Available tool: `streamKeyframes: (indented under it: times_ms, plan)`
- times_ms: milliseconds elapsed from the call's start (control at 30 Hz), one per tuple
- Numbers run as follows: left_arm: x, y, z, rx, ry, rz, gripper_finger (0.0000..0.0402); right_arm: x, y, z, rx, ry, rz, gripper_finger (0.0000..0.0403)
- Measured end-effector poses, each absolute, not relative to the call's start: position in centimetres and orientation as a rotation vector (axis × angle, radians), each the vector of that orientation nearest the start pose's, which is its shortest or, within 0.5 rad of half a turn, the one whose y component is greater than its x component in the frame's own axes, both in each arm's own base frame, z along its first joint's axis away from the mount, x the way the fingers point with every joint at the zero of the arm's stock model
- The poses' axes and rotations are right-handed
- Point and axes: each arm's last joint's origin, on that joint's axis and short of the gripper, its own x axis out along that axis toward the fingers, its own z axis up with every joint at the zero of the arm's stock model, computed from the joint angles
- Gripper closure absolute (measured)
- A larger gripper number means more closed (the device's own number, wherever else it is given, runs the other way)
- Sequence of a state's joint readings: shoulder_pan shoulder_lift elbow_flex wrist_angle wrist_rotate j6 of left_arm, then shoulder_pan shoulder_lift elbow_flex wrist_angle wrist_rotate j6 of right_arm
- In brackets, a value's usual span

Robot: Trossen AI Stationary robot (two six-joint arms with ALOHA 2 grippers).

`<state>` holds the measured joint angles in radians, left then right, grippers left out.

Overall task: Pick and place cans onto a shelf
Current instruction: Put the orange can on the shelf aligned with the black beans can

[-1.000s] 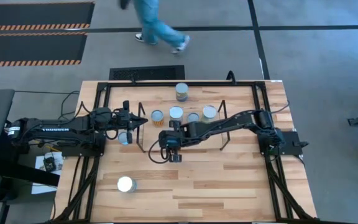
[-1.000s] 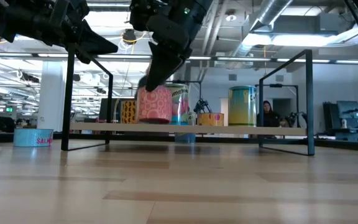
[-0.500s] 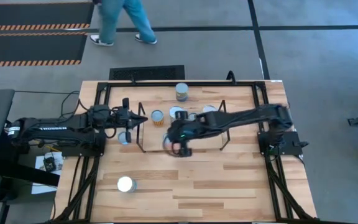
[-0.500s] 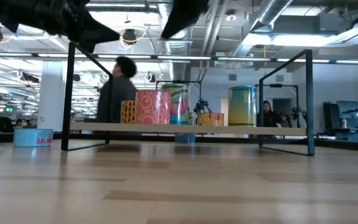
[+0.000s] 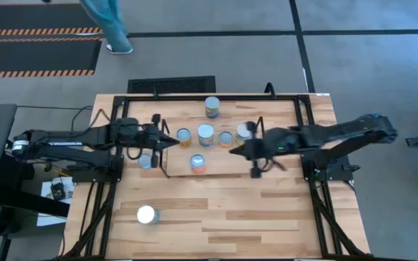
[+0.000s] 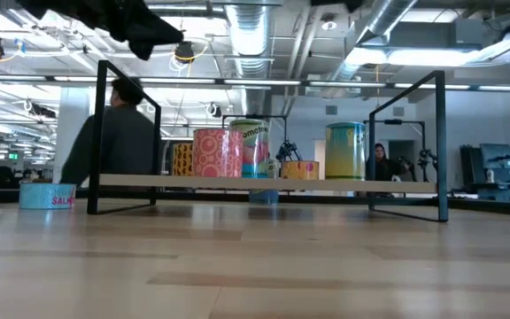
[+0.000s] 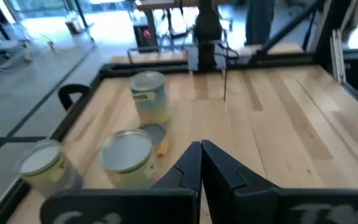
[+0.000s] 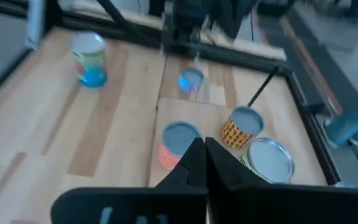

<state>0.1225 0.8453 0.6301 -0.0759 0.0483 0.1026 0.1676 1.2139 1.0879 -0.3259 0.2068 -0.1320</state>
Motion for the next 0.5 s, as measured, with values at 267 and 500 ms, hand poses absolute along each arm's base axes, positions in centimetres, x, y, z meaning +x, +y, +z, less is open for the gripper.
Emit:
streamKeyframes:
  times_ms: [267,500]
  plan:
    - [24.0,1.1,28.4,0.106,0.42,-0.019,0.0402,19.2,3.5,32.2,-0.175,0.208,0.019,0.0399]
    - [28.0,-0.2,27.7,0.112,0.603,-0.08,0.0401,16.3,2.8,27.9,-0.143,0.065,0.004,0.0399]
